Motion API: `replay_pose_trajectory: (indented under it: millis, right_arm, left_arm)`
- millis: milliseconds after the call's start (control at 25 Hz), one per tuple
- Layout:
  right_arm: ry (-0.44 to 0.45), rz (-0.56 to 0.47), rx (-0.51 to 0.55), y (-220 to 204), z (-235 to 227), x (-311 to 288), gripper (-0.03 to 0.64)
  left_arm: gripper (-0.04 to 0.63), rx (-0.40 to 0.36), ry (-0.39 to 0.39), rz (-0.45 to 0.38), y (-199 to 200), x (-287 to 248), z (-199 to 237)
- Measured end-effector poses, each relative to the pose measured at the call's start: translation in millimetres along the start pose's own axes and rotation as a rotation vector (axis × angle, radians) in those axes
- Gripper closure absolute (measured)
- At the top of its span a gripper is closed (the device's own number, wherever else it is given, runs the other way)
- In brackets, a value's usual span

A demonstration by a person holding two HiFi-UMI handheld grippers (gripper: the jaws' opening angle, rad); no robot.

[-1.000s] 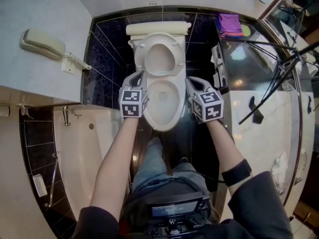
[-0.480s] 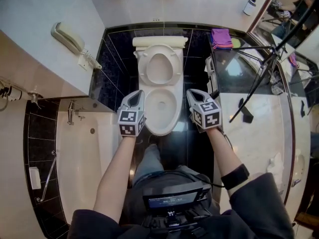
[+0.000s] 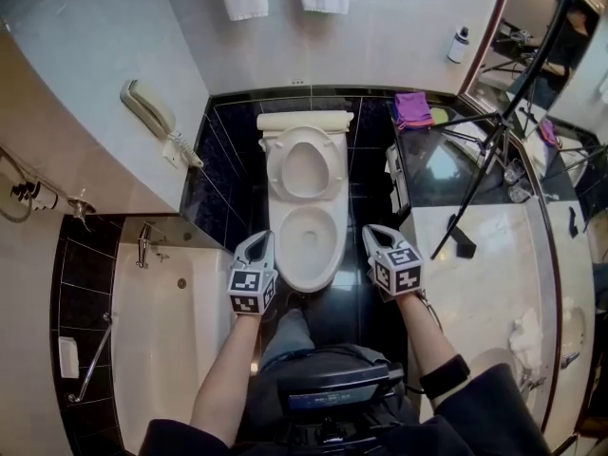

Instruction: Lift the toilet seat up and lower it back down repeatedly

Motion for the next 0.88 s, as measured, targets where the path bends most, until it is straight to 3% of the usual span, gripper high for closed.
replay_pose_trajectory:
  millis: [480, 880]
  right_arm:
    - [-0.009, 0.020, -0.026, -25.5, -5.4, 18.4, 0.599]
    - [-0.025, 0.060, 0.005, -33.7, -12.1, -3.9, 0.598]
  left_arm:
    - [0.603, -0.015, -0.024, 0.022, -13.1, 6.1, -24.2]
    - [0.603, 0.008, -0.025, 0.065, -27.3, -10.1, -10.6]
Point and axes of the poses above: the fingertips, and each gripper's own axes: x backward along the fingers, z to its left, y out of its top, the point moved 3 cm from there along x, backward along the fingers, and after that the axes turned 7 degrees about -z, right-handed, at the moved point
